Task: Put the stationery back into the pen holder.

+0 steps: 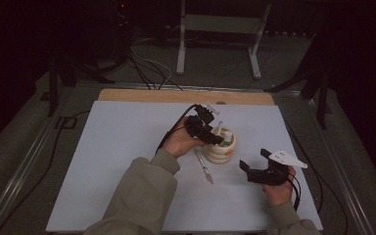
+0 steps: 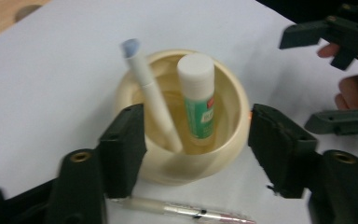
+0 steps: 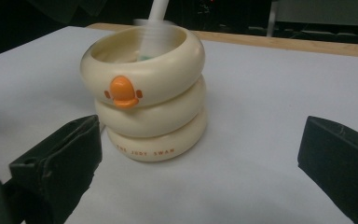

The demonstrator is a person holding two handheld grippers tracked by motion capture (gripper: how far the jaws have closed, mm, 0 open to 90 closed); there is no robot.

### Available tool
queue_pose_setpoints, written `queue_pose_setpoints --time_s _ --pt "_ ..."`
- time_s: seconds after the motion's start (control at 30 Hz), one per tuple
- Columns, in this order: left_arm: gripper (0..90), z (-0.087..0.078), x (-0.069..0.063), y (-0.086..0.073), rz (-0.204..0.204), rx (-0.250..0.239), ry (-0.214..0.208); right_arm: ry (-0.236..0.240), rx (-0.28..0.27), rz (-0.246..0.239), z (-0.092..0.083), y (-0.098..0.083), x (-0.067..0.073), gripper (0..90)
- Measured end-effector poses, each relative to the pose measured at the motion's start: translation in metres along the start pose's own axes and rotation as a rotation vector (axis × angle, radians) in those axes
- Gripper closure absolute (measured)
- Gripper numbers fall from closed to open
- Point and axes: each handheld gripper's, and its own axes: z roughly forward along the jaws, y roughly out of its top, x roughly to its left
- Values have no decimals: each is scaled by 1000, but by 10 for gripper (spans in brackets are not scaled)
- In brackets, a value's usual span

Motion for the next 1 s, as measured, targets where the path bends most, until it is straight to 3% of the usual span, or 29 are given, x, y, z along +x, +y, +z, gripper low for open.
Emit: queue_pose_setpoints --time_s 0.63,0.8,1.0 --pt "94 -16 16 -15 -65 -63 76 1 3 3 0 0 0 3" --pt "24 -21 18 -19 -57 -78 96 1 4 3 0 0 0 3" --pt "12 -28 19 -22 -47 -114 121 1 2 3 0 0 0 3"
